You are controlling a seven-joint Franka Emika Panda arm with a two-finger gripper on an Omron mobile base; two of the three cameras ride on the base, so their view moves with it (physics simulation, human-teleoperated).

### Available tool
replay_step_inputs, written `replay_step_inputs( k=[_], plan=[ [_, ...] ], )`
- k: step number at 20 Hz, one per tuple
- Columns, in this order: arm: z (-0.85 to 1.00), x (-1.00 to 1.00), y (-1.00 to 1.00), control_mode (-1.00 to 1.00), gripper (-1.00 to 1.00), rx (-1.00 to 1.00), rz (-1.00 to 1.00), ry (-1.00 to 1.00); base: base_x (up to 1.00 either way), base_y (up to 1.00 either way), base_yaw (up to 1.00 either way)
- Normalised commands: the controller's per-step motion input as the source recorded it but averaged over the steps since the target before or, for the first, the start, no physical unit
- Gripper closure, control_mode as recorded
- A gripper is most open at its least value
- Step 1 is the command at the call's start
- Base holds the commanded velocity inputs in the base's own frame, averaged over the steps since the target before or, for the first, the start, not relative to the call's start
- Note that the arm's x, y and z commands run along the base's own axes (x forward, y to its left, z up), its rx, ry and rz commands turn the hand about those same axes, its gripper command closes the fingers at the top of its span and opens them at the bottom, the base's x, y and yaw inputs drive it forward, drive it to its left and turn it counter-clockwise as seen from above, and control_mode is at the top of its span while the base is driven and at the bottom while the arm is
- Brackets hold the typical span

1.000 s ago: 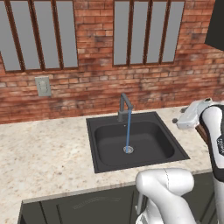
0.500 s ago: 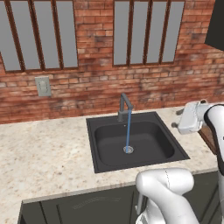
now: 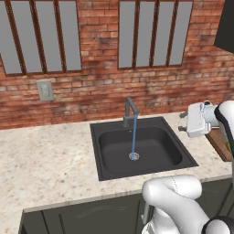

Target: Pick the mango from the sink and place it on the cutting board to airdry. Then turn off the sink faucet.

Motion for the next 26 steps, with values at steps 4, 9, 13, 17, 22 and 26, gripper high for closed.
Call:
replay_step_inputs(
  k=[4, 9, 13, 17, 22, 26],
  plan=[
    [-0.02, 0.25, 0.00, -1.00, -1.00, 0.04, 0.00, 0.00, 0.00, 0.00, 0.00],
    [-0.05, 0.35, 0.00, -1.00, -1.00, 0.09, 0.00, 0.02, 0.00, 0.00, 0.00],
    [-0.07, 0.28, 0.00, -1.00, -1.00, 0.08, 0.00, 0.01, 0.00, 0.00, 0.00],
    [-0.11, 0.20, 0.00, -1.00, -1.00, 0.04, 0.00, 0.00, 0.00, 0.00, 0.00],
    [-0.09, 0.15, 0.00, -1.00, -1.00, 0.00, 0.00, 0.00, 0.00, 0.00, 0.00],
    [-0.16, 0.20, 0.02, -1.00, -1.00, 0.00, 0.00, 0.02, 0.00, 0.00, 0.00]
  ],
)
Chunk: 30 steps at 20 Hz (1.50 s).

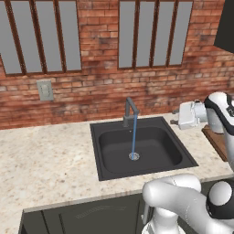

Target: Pick the mango from the sink and place it on the cutting board to airdry. Then turn off the sink faucet.

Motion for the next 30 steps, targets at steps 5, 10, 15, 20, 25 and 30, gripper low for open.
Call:
replay_step_inputs(
  k=[5, 10, 15, 20, 25, 30],
  plan=[
    [-0.20, 0.26, 0.11, -1.00, -1.00, 0.00, 0.01, 0.03, 0.00, 0.00, 0.00],
    [-0.19, 0.26, 0.03, -1.00, -1.00, 0.01, 0.00, 0.02, 0.00, 0.00, 0.00],
    [-0.13, 0.19, 0.00, -1.00, -1.00, 0.01, 0.03, 0.00, 0.00, 0.00, 0.00],
    [-0.06, 0.20, 0.00, -1.00, -1.00, 0.02, 0.04, 0.00, 0.00, 0.00, 0.00],
    [0.00, 0.26, 0.00, -1.00, -1.00, 0.04, 0.04, 0.00, 0.00, 0.00, 0.00],
    [0.00, 0.19, 0.00, -1.00, -1.00, 0.07, 0.00, 0.00, 0.00, 0.00, 0.00]
  ],
)
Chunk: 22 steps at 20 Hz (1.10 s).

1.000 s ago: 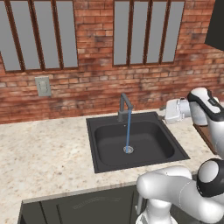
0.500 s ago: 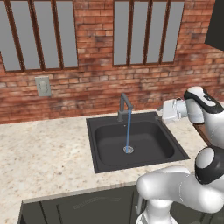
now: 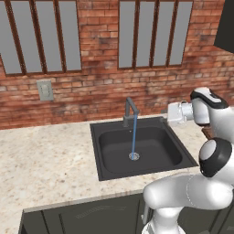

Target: Pick the mango from the sink and place it on the cutting board to airdry. Then turn off the sink faucet.

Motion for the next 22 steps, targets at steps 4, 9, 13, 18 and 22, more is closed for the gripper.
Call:
replay_step_inputs(
  k=[4, 9, 13, 18, 22],
  plan=[
    [-0.01, 0.18, 0.00, -1.00, -1.00, 0.08, 0.00, 0.00, 0.00, 0.00, 0.00],
    [-0.05, 0.24, 0.00, -1.00, -1.00, 0.05, 0.00, 0.00, 0.00, 0.00, 0.00],
    [-0.07, 0.23, 0.01, -1.00, -1.00, 0.02, 0.00, 0.00, 0.00, 0.00, 0.00],
    [-0.13, 0.20, 0.00, -1.00, -1.00, 0.00, 0.00, 0.00, 0.00, 0.00, 0.00],
    [-0.23, 0.17, 0.00, -1.00, -1.00, 0.00, 0.00, 0.00, 0.00, 0.00, 0.00]
  ],
)
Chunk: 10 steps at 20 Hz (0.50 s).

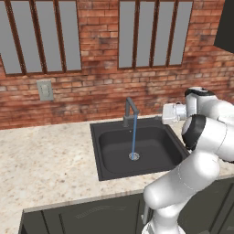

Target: Pick the mango from the sink and place it on the cutting board to airdry. Then turn off the sink faucet.

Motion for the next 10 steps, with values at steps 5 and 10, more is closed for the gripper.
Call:
replay_step_inputs(
  k=[5, 10],
  plan=[
    [-0.16, 0.19, 0.00, -1.00, -1.00, 0.00, 0.00, 0.00, 0.00, 0.00, 0.00],
    [-0.01, 0.25, 0.00, -1.00, -1.00, 0.00, 0.00, 0.00, 0.00, 0.00, 0.00]
  ],
)
